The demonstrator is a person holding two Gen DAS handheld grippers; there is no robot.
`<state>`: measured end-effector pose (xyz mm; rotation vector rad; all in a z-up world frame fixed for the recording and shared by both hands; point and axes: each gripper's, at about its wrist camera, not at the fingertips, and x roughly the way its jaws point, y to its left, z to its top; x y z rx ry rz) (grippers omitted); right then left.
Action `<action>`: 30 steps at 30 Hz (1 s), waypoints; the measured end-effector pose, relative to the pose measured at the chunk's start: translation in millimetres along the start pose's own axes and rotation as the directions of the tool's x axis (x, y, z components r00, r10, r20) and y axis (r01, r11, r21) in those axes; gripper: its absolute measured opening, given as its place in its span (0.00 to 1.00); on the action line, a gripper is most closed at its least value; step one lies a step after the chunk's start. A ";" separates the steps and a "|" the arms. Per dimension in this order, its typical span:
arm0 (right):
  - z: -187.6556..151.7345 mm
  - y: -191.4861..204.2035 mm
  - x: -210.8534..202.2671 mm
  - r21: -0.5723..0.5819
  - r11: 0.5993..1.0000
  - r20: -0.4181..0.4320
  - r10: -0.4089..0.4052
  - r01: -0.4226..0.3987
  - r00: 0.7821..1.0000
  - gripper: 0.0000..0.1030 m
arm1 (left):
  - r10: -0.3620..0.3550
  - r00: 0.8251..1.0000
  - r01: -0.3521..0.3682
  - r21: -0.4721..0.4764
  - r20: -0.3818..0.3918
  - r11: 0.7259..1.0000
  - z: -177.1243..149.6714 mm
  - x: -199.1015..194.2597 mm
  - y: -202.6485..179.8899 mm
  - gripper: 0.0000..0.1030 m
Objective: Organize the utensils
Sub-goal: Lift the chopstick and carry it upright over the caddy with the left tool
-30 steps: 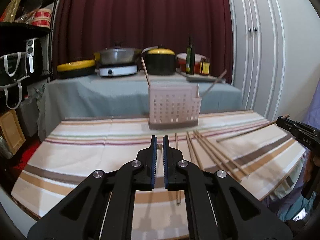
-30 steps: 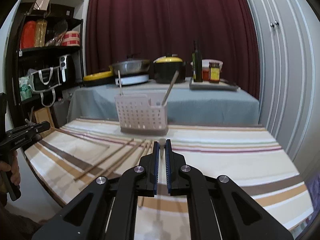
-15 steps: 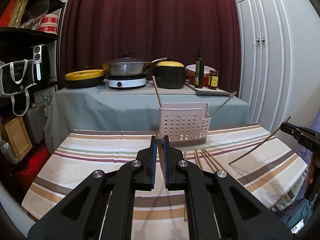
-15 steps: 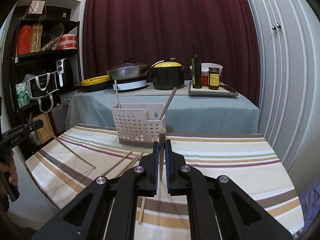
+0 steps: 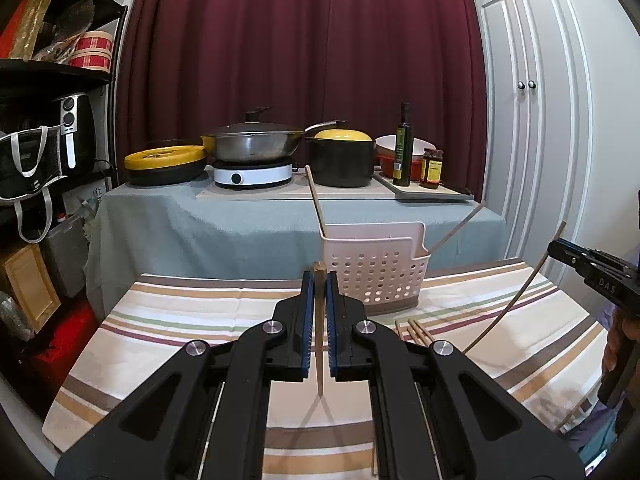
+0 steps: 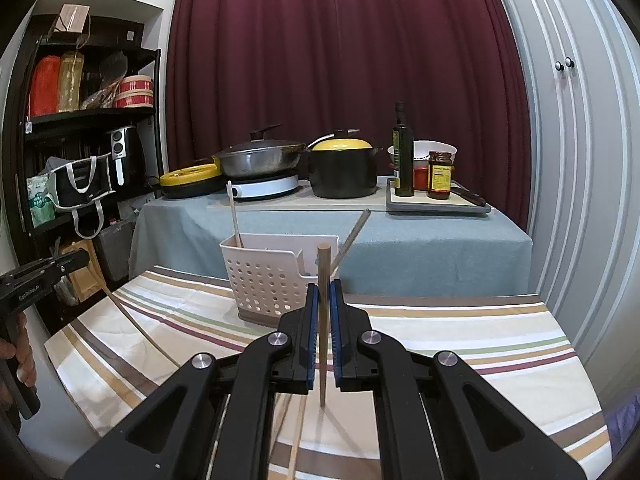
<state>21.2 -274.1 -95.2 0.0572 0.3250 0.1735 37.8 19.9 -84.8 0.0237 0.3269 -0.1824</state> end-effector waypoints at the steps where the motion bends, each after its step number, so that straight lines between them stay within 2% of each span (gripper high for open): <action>1: 2.1 0.2 0.2 0.000 1.000 0.005 0.001 -0.001 1.000 0.07 | -0.004 1.000 0.004 -0.001 0.002 1.000 2.5 0.9 -0.3 0.06; 10: 29.4 5.3 1.0 -0.015 1.000 0.065 0.017 -0.016 0.998 0.07 | -0.055 0.997 0.056 -0.014 0.056 0.998 32.2 1.7 0.2 0.06; 19: 59.3 8.8 10.1 -0.032 0.998 0.133 0.054 -0.050 0.990 0.07 | -0.116 0.985 0.119 -0.013 0.127 0.993 76.0 18.8 -3.0 0.06; 30: 106.2 8.5 36.2 -0.053 0.996 0.228 0.080 -0.070 0.970 0.07 | -0.143 0.963 0.142 0.018 0.231 0.990 150.8 64.2 -4.6 0.06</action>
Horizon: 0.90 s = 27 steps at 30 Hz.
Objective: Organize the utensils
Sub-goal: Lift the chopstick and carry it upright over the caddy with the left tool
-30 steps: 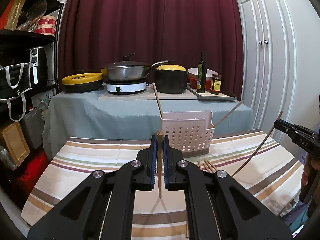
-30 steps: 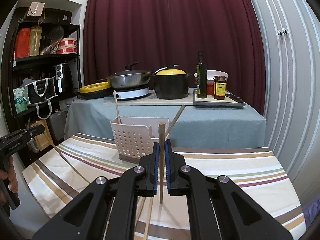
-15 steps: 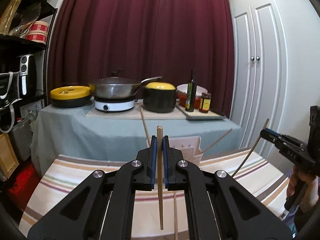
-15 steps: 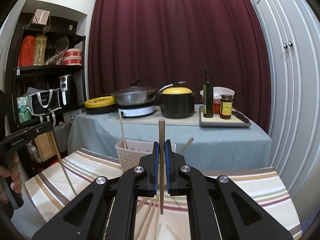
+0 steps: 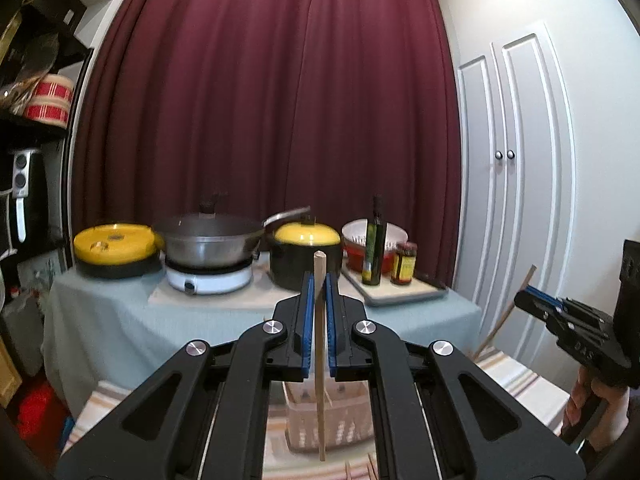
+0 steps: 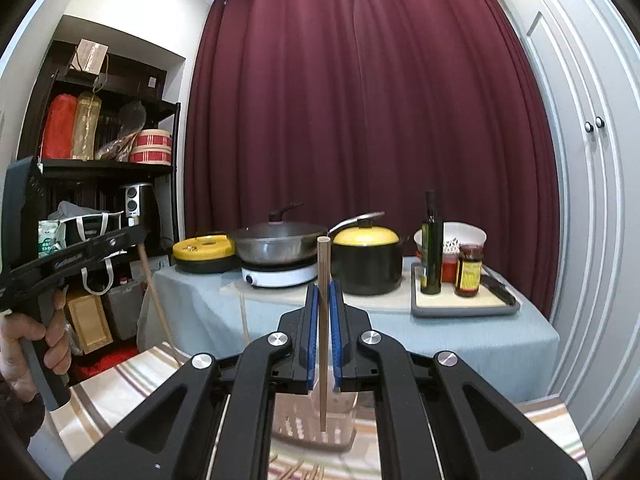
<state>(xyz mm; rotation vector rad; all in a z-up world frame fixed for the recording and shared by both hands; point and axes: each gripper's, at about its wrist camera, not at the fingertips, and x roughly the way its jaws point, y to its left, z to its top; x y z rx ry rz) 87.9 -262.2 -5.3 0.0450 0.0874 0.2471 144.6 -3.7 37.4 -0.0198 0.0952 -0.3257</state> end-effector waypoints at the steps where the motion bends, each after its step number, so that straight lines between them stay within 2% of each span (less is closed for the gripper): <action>1: 1.8 -0.3 3.1 -0.001 1.000 0.005 0.000 0.000 1.000 0.07 | 0.001 1.000 -0.002 0.008 0.014 1.000 6.2 8.7 -0.3 0.06; 6: 9.9 -6.7 28.7 -0.001 1.000 0.017 0.003 -0.003 1.000 0.07 | 0.005 0.999 -0.006 0.020 0.046 1.000 22.7 42.0 0.5 0.06; 11: 9.8 -10.2 52.4 -0.005 1.000 0.016 0.003 -0.003 1.000 0.07 | 0.020 0.998 -0.022 0.035 0.058 0.999 23.5 73.6 -2.1 0.06; 19: -21.3 -17.7 86.3 0.016 1.000 -0.065 0.001 0.000 0.998 0.07 | 0.049 0.998 -0.047 0.056 -0.026 0.997 -19.4 109.9 1.5 0.06; 27: -47.1 -19.4 106.1 0.026 1.000 -0.151 0.002 0.002 0.989 0.07 | 0.052 0.993 -0.048 0.038 -0.102 0.998 -45.5 124.8 11.4 0.06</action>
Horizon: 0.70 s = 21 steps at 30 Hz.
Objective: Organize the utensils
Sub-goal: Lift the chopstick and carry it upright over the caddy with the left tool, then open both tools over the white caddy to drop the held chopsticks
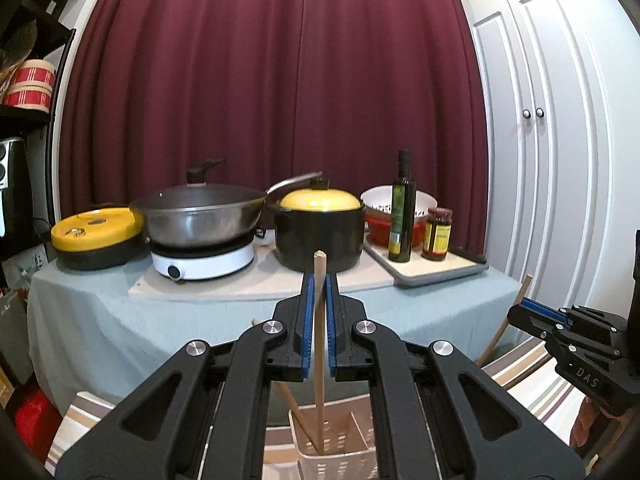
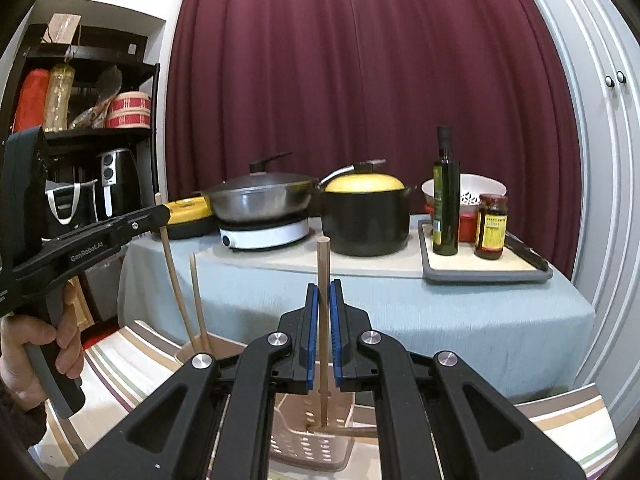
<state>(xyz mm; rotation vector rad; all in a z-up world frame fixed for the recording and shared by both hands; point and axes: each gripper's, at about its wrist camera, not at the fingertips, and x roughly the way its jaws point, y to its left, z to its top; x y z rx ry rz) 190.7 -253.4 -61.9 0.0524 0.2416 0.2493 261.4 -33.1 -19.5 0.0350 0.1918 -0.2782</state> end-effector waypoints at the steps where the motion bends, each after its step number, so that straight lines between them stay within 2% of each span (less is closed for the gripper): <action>1: -0.8 -0.2 1.3 0.002 1.000 -0.006 0.002 -0.002 1.000 0.07 | 0.001 1.000 -0.001 -0.002 -0.002 1.000 -1.7 0.4 0.4 0.08; 3: -2.0 -0.7 0.6 0.007 1.000 -0.005 -0.001 0.001 1.000 0.07 | -0.003 1.000 0.003 0.004 -0.010 1.000 -4.8 -0.5 -0.2 0.12; 5: -1.8 -0.6 -1.2 0.010 1.000 -0.006 0.001 -0.001 1.000 0.08 | 0.003 1.000 -0.003 0.016 -0.005 1.000 -7.4 -4.5 -2.3 0.23; 6: -1.6 -0.8 -2.4 0.010 1.000 -0.003 -0.002 0.002 1.000 0.12 | 0.004 1.000 -0.004 0.022 -0.002 1.000 -7.9 -6.4 -3.6 0.29; 9: 0.5 0.3 -11.4 0.008 1.000 0.013 -0.012 0.012 1.000 0.32 | 0.011 1.000 -0.012 0.038 0.008 0.999 -9.3 -13.7 -6.7 0.38; 11: 2.4 1.3 -17.0 0.002 1.000 0.025 -0.023 0.023 0.999 0.36 | 0.015 1.000 -0.015 0.035 0.014 0.999 -8.9 -20.1 -6.8 0.46; 17: 7.2 6.3 -42.2 0.000 0.999 0.049 -0.036 0.036 0.998 0.41 | 0.019 0.999 -0.019 0.023 0.027 1.000 -9.3 -49.9 -7.8 0.55; 21: 2.0 12.3 -61.7 -0.019 0.998 0.050 -0.052 0.053 0.997 0.42 | 0.029 0.999 -0.030 0.038 0.030 0.999 -16.4 -74.3 -12.0 0.56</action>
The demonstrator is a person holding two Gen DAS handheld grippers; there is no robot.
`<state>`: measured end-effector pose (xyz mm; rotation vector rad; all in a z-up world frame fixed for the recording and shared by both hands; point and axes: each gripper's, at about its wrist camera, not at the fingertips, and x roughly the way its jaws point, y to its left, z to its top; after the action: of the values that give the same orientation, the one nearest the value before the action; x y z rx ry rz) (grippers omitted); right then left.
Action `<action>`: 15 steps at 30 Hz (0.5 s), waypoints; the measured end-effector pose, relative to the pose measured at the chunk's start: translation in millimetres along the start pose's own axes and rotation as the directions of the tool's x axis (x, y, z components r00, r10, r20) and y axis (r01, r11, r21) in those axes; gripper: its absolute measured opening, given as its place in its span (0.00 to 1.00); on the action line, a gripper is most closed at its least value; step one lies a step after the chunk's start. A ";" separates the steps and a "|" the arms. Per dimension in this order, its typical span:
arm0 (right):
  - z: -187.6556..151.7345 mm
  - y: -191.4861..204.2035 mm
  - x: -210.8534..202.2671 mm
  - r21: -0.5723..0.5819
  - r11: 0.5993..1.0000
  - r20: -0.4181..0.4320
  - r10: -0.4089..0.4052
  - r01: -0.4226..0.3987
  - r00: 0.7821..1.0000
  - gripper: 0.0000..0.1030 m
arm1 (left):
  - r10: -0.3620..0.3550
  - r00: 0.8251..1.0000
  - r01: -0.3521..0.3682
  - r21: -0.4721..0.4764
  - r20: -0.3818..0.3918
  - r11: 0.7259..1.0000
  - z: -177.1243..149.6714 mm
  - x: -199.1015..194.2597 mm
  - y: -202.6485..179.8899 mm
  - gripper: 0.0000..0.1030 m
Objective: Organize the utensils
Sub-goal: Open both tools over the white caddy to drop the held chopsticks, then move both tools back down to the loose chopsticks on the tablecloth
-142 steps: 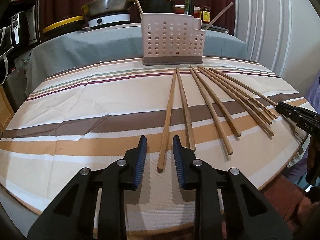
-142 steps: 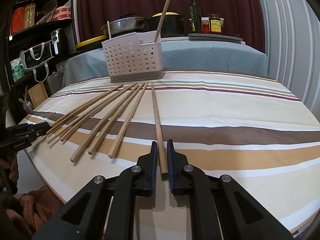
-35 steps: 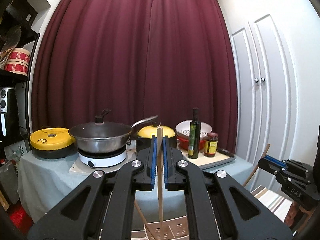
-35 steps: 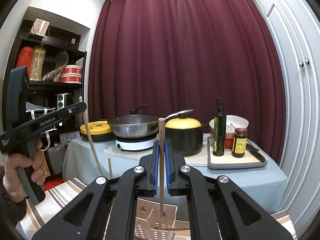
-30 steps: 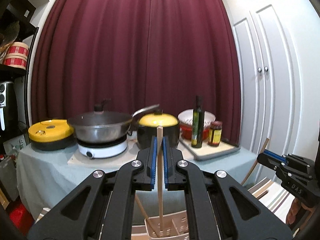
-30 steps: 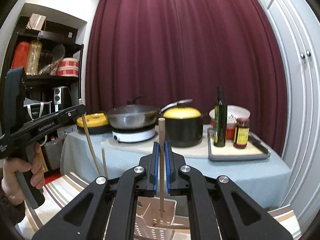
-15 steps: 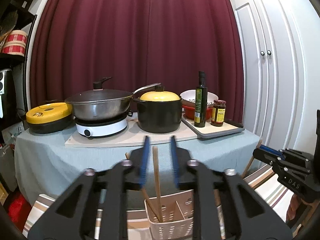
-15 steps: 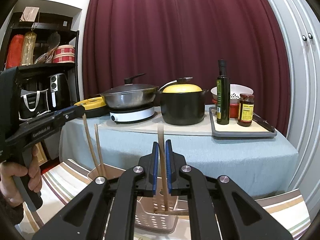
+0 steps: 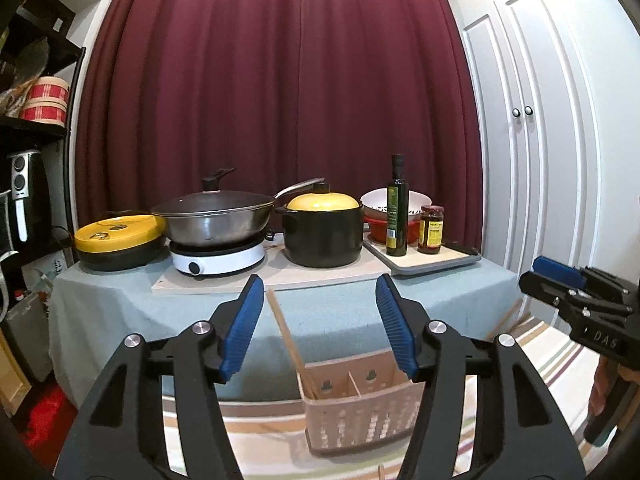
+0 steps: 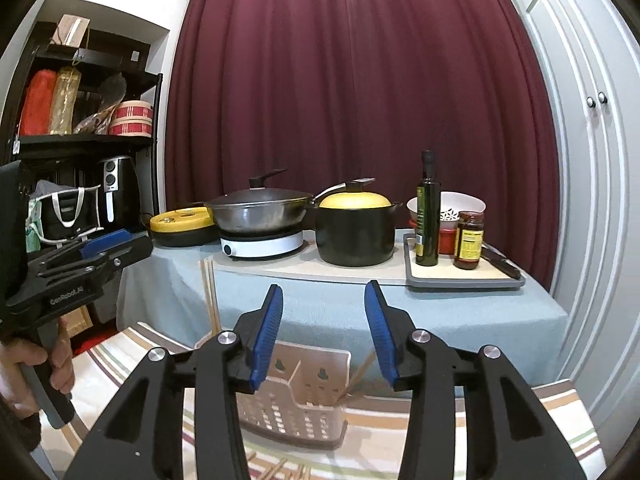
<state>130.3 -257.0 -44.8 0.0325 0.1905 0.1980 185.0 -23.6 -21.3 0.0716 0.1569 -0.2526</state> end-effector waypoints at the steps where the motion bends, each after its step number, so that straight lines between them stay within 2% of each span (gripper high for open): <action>1: -3.0 0.6 -6.5 -0.001 1.000 -0.003 -0.005 0.005 1.000 0.42 | 0.000 1.000 0.000 0.001 -0.003 1.000 -2.8 -6.0 -0.8 0.56; 7: -27.1 0.6 -31.7 0.015 1.000 -0.050 -0.026 0.027 0.998 0.42 | -0.002 0.998 0.000 -0.018 -0.060 1.000 -31.3 -38.4 -4.6 0.56; 15: -85.0 1.2 -61.5 0.029 0.997 -0.155 -0.071 0.077 0.985 0.42 | 0.017 0.987 -0.028 -0.066 -0.158 0.997 -81.5 -69.1 -2.8 0.56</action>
<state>54.6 -266.8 -116.8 0.0446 0.3488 0.1228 106.3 -2.2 -90.4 0.0260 0.3214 -0.2186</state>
